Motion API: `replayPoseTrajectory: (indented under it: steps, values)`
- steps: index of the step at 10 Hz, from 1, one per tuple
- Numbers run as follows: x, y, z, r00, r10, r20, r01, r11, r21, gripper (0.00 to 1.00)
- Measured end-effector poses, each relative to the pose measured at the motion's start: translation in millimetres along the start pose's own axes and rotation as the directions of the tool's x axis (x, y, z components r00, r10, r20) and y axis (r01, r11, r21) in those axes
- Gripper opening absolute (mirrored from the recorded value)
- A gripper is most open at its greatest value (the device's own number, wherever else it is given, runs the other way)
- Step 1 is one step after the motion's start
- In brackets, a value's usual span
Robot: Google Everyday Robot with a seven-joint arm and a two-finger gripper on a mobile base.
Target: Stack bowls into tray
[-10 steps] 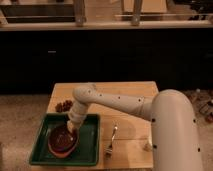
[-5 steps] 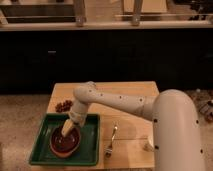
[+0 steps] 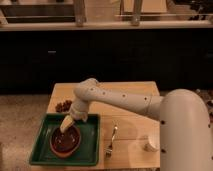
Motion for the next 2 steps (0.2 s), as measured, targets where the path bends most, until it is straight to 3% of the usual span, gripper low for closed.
replayPoseTrajectory:
  steps: [2]
  values:
    - [9.2,-1.9,-14.7,0.995,0.067,-0.077,-0.07,0.997,-0.025,0.8]
